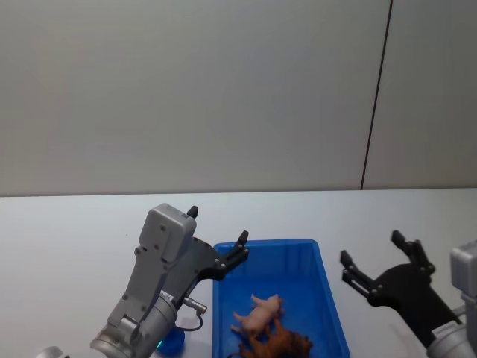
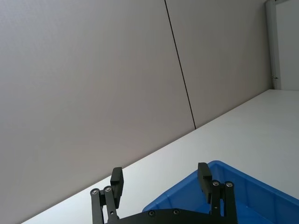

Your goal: Pick up the two dolls from the table and place them into the box.

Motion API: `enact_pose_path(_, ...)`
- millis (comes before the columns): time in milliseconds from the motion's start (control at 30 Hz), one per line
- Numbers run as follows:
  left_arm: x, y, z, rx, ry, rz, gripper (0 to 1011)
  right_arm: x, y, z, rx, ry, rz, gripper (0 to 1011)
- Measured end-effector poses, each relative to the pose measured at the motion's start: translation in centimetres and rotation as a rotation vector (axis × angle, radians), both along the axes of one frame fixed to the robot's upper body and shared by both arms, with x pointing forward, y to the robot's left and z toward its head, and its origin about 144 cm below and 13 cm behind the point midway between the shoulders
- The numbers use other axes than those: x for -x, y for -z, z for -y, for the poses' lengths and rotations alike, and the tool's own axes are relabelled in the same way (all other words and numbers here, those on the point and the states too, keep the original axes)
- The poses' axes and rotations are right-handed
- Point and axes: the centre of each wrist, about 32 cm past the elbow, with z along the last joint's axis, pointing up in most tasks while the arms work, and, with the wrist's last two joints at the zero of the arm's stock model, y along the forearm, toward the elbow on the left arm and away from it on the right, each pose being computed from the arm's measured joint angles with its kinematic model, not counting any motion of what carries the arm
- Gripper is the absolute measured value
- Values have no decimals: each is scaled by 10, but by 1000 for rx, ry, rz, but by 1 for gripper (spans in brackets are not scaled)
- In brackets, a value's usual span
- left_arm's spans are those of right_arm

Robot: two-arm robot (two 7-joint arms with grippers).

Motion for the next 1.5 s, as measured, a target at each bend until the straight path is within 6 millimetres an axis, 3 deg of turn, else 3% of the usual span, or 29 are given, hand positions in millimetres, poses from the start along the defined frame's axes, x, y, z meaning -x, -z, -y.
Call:
enact_pose_path(800,2,0,-4,-3,-11,-27,1001,13,5,12,28,165,-16,1001)
enact_pose_path(1500,14,6,-32,-3,-94,-174,1001,15,5,13,32,189,-18,1001)
